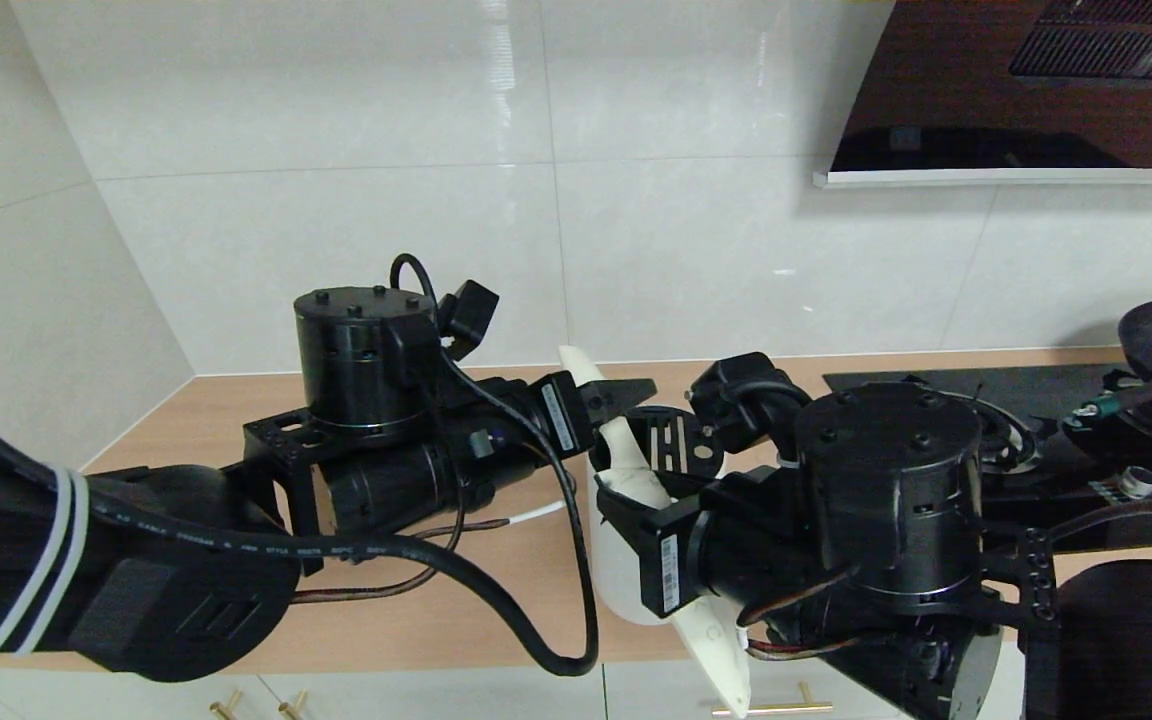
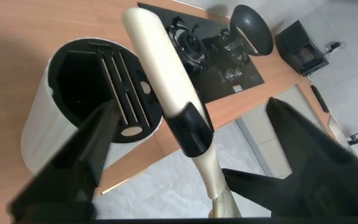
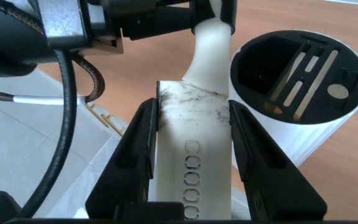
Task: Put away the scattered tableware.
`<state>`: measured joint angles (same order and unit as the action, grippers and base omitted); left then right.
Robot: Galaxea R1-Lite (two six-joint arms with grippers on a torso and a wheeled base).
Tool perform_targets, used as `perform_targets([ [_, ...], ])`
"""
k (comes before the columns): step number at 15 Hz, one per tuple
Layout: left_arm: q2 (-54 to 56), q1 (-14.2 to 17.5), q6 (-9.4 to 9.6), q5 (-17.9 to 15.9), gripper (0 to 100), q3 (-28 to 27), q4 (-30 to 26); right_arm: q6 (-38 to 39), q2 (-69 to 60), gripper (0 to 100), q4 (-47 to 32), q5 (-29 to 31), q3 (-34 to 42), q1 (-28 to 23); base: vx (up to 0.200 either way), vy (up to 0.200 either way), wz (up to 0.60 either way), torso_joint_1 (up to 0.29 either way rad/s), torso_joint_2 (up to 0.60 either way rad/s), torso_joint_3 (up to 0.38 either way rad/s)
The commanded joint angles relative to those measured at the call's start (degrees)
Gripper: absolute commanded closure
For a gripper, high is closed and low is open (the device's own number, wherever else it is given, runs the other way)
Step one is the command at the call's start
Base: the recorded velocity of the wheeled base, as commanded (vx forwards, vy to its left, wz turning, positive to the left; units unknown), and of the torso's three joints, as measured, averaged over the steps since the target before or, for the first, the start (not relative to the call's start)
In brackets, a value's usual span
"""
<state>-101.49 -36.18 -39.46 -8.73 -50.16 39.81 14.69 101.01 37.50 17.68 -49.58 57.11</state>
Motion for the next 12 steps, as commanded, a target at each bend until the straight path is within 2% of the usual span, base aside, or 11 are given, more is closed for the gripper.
perform_targets([
  [1, 0.1, 0.0, 0.0, -0.1, 100, 0.0, 0.0, 0.0, 0.2, 100, 0.0, 0.0, 0.0, -0.1, 0.0, 0.0, 0.0, 0.0, 0.0, 0.0],
  [12, 0.0, -0.2, -0.09, -0.1, 100, 0.0, 0.0, 0.0, 0.1, 100, 1.7, 1.2, 0.1, -0.3, 0.0, 0.0, 0.0, 0.0, 0.0, 0.0],
])
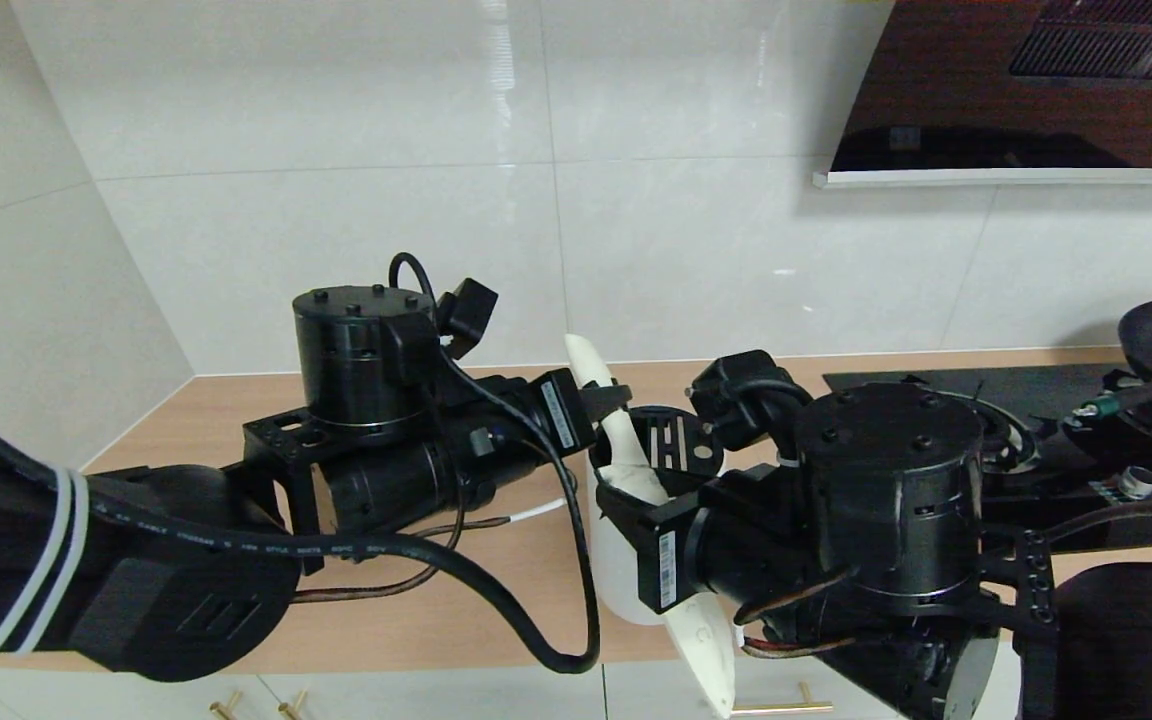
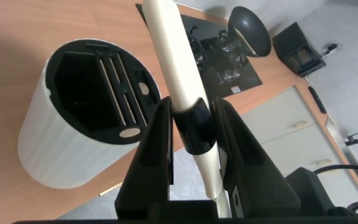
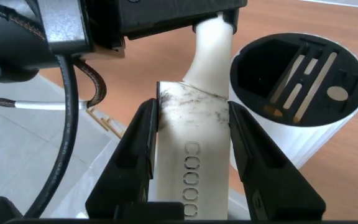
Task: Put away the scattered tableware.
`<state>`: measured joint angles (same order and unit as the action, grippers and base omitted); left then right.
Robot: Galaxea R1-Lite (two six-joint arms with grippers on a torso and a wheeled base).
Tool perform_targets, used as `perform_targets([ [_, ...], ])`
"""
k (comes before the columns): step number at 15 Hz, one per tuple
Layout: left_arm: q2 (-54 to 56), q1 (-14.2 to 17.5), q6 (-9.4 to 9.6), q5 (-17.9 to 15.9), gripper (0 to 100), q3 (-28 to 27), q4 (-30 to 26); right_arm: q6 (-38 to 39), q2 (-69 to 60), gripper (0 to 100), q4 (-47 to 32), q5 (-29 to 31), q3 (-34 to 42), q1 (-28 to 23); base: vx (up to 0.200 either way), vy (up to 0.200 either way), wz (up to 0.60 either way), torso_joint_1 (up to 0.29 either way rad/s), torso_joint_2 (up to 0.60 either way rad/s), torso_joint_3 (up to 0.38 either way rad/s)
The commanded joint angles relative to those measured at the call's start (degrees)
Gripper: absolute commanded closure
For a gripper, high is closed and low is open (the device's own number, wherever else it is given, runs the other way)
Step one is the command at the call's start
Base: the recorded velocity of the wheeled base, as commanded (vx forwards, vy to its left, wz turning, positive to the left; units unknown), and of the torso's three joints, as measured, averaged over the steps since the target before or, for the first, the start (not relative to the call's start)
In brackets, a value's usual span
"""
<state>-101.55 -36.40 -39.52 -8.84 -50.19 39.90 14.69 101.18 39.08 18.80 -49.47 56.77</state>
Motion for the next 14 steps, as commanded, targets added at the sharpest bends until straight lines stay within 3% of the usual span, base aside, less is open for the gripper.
perform_targets([
  [1, 0.0, 0.0, -0.03, 0.0, 100, 0.0, -0.1, 0.0, -0.1, 0, 0.1, 0.1, 0.0, 0.0, 0.0, 0.0, 0.0, 0.0, 0.0, 0.0],
  [10, 1.3, 0.1, -1.17, 0.8, 100, -0.2, 1.8, 0.0, -2.6, 0, 1.0, 0.4, 0.1, -0.5, 0.0, 0.0, 0.0, 0.0, 0.0, 0.0],
  [14, 5.4, 0.9, -1.17, 1.2, 100, -0.2, 1.8, -0.4, -10.1, 0, 0.6, 0.5, 0.3, -4.7, 0.0, 0.0, 0.0, 0.0, 0.0, 0.0],
])
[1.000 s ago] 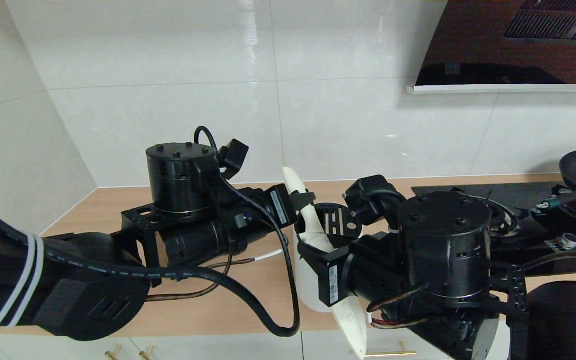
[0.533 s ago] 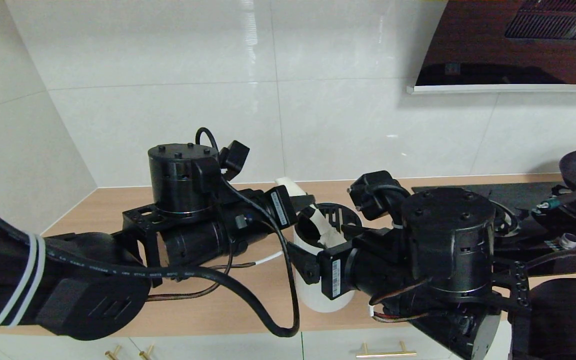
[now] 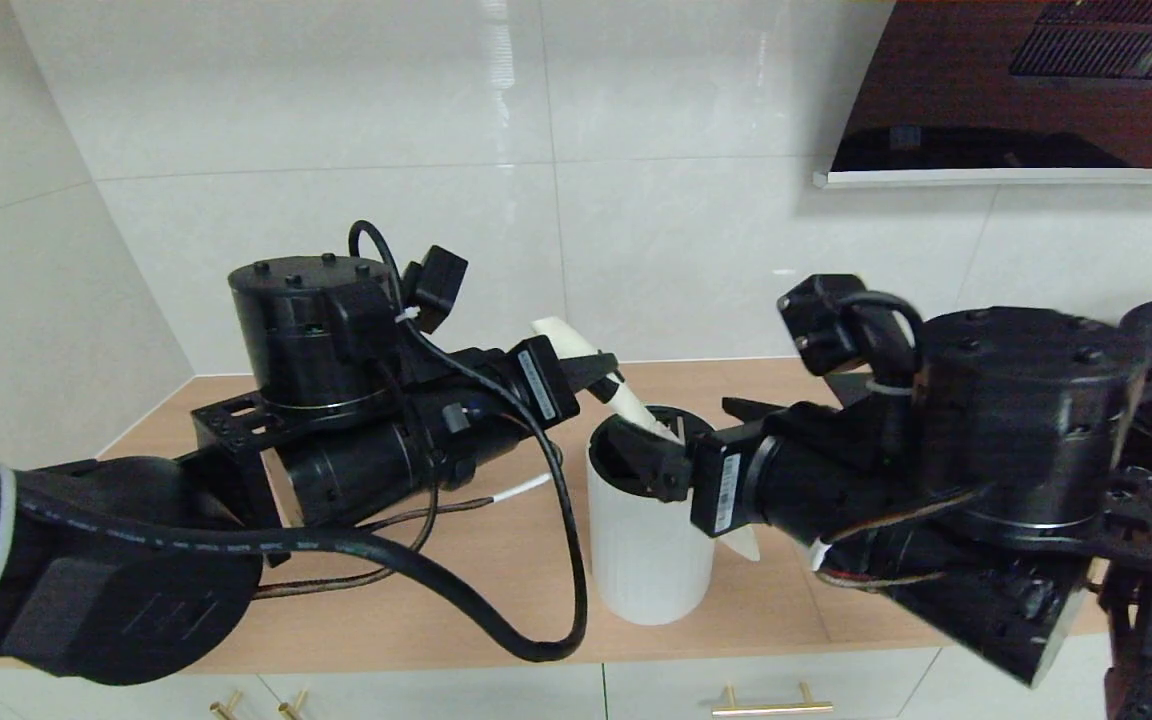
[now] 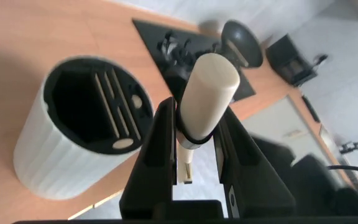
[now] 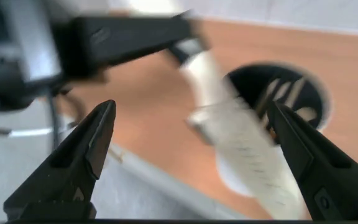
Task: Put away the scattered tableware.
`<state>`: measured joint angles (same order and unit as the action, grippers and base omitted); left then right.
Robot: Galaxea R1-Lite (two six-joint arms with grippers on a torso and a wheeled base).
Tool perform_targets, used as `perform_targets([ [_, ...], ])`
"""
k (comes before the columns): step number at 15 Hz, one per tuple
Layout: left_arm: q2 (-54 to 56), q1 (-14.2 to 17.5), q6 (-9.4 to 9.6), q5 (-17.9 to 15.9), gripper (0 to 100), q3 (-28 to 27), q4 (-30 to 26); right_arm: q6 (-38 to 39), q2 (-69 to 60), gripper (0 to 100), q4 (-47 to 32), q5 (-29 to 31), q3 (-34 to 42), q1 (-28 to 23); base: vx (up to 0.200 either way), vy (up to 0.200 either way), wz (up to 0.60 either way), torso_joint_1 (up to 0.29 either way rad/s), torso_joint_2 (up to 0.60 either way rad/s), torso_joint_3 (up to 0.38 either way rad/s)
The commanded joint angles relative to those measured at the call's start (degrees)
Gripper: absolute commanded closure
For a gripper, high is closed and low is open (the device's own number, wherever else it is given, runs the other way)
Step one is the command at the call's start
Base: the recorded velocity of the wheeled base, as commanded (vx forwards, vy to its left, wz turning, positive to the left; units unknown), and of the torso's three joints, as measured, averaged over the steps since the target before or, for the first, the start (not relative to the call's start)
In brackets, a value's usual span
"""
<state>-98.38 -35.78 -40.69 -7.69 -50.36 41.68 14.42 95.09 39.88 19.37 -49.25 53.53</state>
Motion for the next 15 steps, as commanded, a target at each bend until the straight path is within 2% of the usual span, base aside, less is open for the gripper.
perform_targets([
  [1, 3.1, 0.8, 0.09, 0.0, 100, 0.0, 0.1, -0.4, -5.5, 0, -0.3, 0.0, 0.1, -2.3, 0.0, 0.0, 0.0, 0.0, 0.0, 0.0],
  [3, 6.3, 3.0, 0.44, 0.0, 100, 0.0, 0.1, -1.5, -9.2, 0, -1.8, -0.2, 0.1, -5.0, 0.0, 0.0, 0.0, 0.0, 0.0, 0.0],
  [5, 8.6, 4.9, 2.9, -0.2, 100, -0.9, 0.2, -2.4, -11.0, 0, -3.9, -0.5, -0.2, -7.5, 0.0, 0.0, 0.0, 0.0, 0.0, 0.0],
  [6, 8.6, 5.6, 5.71, -0.1, 100, -2.3, 0.1, -2.5, -11.1, 0, -4.0, -0.5, -0.1, -8.2, 0.0, 0.0, 0.0, 0.0, 0.0, 0.0],
  [7, 8.6, 6.2, 9.49, -0.1, 100, -3.5, 0.1, -2.9, -11.2, 0, -4.0, -0.5, -0.1, -8.2, 0.0, 0.0, 0.0, 0.0, 0.0, 0.0],
  [8, 8.7, 6.3, 12.22, 0.0, 100, -4.3, 0.1, -3.3, -11.2, 0, -4.0, -0.5, -0.1, -8.2, 0.0, 0.0, 0.0, 0.0, 0.0, 0.0],
  [9, 9.3, 6.3, 14.15, 0.0, 100, -4.7, 0.2, -3.3, -11.1, 0, -4.0, -0.5, 0.0, -8.2, 0.0, 0.0, 0.0, 0.0, 0.0, 0.0],
  [10, 9.6, 6.3, 14.85, 0.0, 100, -4.7, 0.2, -3.3, -11.1, 0, -4.0, -0.5, 0.0, -8.2, 0.0, 0.0, 0.0, 0.0, 0.0, 0.0],
  [12, 9.9, 6.3, 22.41, 0.0, 100, -5.2, -0.1, -3.3, -10.7, 0, -4.0, -0.5, 0.1, -8.2, 0.0, 0.0, 0.0, 0.0, 0.0, 0.0],
  [13, 9.6, 6.3, 25.14, 0.0, 100, -4.8, -0.3, -3.3, -10.5, 0, -4.0, -0.5, 0.1, -8.2, 0.0, 0.0, 0.0, 0.0, 0.0, 0.0],
  [15, 8.7, 5.6, 27.68, 0.0, 100, -2.8, -0.1, -3.5, -10.4, 0, -4.1, -0.4, 0.2, -8.3, 0.0, 0.0, 0.0, 0.0, 0.0, 0.0],
])
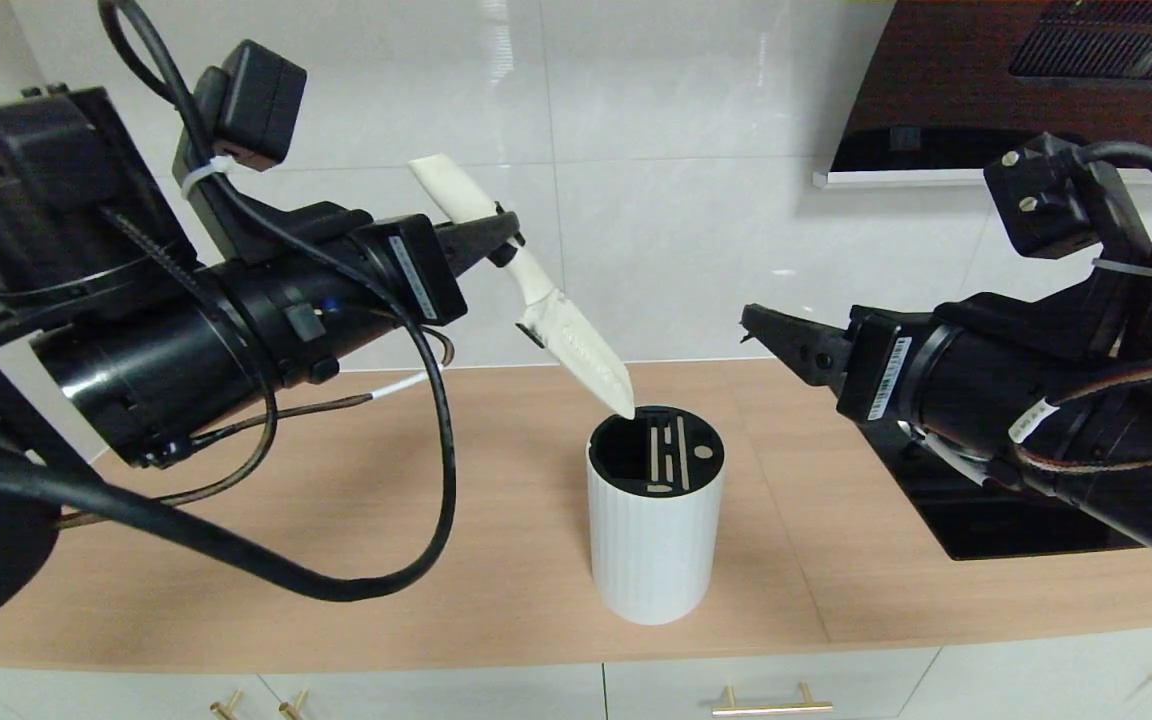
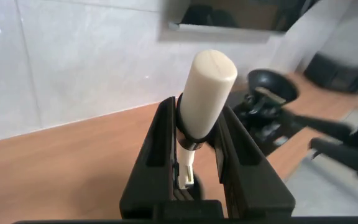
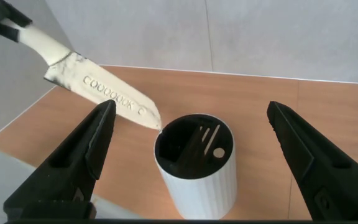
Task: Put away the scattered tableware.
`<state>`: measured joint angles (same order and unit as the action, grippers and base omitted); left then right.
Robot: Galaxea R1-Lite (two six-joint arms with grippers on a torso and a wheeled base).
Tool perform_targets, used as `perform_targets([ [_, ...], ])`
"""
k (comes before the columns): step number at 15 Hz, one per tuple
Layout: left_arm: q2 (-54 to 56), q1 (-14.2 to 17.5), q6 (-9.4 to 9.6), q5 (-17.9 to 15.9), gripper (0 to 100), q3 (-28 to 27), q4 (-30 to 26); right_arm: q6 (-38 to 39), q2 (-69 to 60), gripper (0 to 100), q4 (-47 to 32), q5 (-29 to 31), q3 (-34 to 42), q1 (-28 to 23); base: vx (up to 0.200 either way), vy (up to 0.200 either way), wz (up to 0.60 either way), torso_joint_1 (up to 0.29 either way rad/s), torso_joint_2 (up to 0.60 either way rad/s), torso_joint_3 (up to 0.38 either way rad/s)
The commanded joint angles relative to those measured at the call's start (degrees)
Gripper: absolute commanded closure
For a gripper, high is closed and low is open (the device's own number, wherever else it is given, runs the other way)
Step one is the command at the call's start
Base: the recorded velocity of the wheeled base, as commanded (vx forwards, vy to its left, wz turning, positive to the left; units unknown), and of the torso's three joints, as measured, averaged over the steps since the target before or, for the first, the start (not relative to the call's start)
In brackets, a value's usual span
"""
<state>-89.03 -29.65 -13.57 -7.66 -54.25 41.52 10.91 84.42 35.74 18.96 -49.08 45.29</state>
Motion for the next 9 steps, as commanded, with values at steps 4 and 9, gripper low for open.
perform_targets([
  [4, -5.4, -2.2, 3.55, 3.0, 100, 1.5, 0.4, -0.1, 0.7, 0, 0.1, 0.0, 0.1, 0.1, 0.0, 0.0, 0.0, 0.0, 0.0, 0.0],
  [9, -9.1, -3.6, 6.71, 7.0, 100, 2.0, 3.8, -0.1, 1.3, 0, 0.1, 0.1, 0.3, 0.0, 0.0, 0.0, 0.0, 0.0, 0.0, 0.0],
])
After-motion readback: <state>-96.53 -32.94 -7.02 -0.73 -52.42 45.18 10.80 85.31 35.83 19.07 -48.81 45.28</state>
